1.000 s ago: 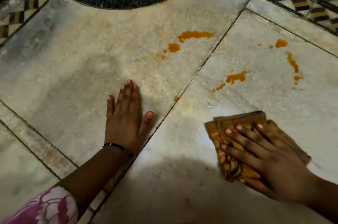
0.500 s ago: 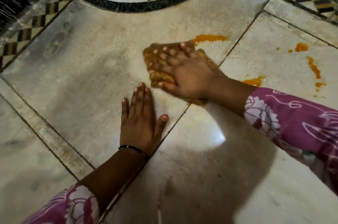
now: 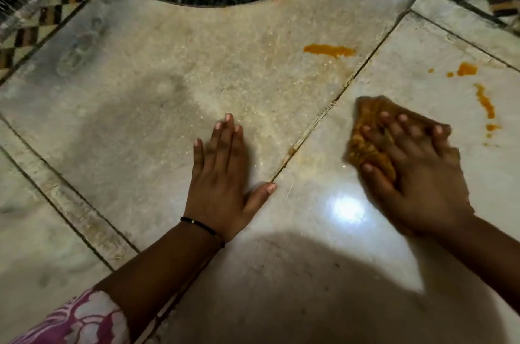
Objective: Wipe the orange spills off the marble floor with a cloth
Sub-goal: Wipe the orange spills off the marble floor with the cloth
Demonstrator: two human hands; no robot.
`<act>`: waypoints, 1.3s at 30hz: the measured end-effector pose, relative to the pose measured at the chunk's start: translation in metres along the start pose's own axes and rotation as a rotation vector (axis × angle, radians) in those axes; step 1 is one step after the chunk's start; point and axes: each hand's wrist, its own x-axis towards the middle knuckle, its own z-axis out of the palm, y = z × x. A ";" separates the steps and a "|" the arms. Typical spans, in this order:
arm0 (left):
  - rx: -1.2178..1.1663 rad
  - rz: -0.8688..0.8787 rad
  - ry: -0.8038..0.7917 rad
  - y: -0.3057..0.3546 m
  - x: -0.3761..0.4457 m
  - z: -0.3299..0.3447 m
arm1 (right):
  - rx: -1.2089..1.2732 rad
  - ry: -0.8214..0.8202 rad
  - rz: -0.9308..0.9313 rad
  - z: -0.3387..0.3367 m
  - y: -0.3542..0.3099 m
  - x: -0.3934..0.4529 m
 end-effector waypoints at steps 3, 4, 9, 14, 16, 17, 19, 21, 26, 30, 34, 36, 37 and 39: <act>0.017 0.059 -0.044 0.013 0.009 -0.005 | 0.002 0.038 0.154 -0.002 0.016 0.025; 0.030 0.065 -0.067 0.017 0.015 -0.004 | 0.007 0.051 0.213 -0.004 0.016 0.039; 0.160 0.094 -0.155 0.029 0.040 0.004 | -0.031 0.050 0.167 -0.005 -0.023 0.070; 0.172 0.132 -0.164 0.023 0.043 0.006 | -0.068 -0.007 0.011 0.001 -0.026 -0.015; 0.148 0.130 -0.157 0.024 0.042 0.008 | -0.036 -0.002 0.086 0.000 0.000 -0.034; 0.139 0.127 -0.155 0.024 0.042 0.009 | -0.018 0.001 0.124 -0.001 0.013 -0.035; 0.129 0.125 -0.157 0.025 0.041 0.011 | 0.002 0.035 0.177 -0.002 0.036 -0.021; 0.129 0.120 -0.162 0.026 0.041 0.010 | 0.031 0.090 0.235 -0.008 0.046 0.010; 0.144 0.103 -0.181 0.028 0.041 0.009 | 0.071 0.072 0.185 -0.009 0.011 0.078; 0.137 0.109 -0.176 0.025 0.042 0.010 | 0.105 -0.005 -0.074 0.002 -0.025 0.014; 0.126 0.116 -0.156 0.023 0.041 0.012 | 0.127 0.038 -0.012 0.005 0.013 -0.059; 0.119 0.119 -0.144 0.024 0.041 0.013 | 0.124 0.050 0.077 0.001 0.040 -0.052; 0.118 0.118 -0.141 0.025 0.040 0.013 | 0.130 0.061 0.114 -0.002 0.051 -0.038; 0.123 0.113 -0.143 0.025 0.040 0.012 | 0.135 0.095 0.162 -0.009 0.064 0.003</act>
